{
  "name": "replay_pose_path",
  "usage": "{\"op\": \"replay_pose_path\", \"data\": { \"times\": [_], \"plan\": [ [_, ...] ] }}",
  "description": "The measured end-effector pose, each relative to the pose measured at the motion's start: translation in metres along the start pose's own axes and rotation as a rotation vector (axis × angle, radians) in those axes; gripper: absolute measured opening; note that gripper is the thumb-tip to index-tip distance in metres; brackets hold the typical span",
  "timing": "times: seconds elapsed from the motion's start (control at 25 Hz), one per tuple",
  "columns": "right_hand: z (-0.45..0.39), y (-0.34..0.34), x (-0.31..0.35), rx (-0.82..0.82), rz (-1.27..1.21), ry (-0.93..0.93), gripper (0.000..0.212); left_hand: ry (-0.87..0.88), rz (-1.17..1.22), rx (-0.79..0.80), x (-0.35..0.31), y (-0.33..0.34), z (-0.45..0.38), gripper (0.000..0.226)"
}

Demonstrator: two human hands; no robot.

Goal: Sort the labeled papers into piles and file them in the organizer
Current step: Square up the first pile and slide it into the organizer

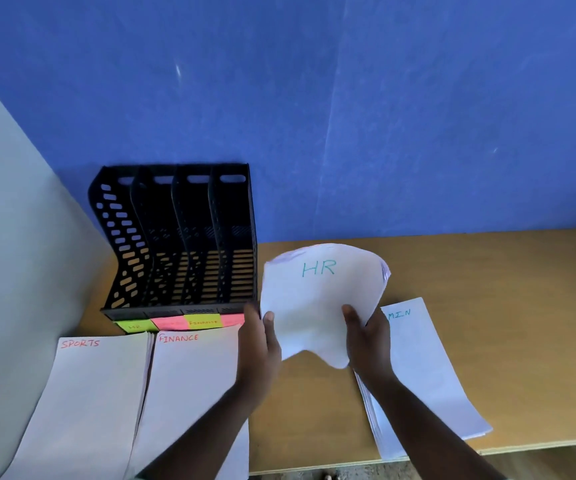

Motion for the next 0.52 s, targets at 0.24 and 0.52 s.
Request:
{"op": "replay_pose_path", "data": {
  "times": [0.24,0.52],
  "plan": [
    [0.021,0.011,-0.042,0.024,0.100,-0.055,0.015,-0.007,-0.094,0.059,0.032,0.021,0.032,0.035],
    [0.013,0.019,-0.059,0.120,0.213,0.077,0.011,-0.217,-0.208,0.183,0.066,0.012,0.025,0.050]
  ]
}}
Point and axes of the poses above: each hand's wrist, its own z-axis away from the middle knuckle, its own y-axis out of the palm, x = y × z, the point moved 1 cm from there along -z, towards the middle knuckle, and after that the axes turned 9 degrees about z, right-handed, at the moved point
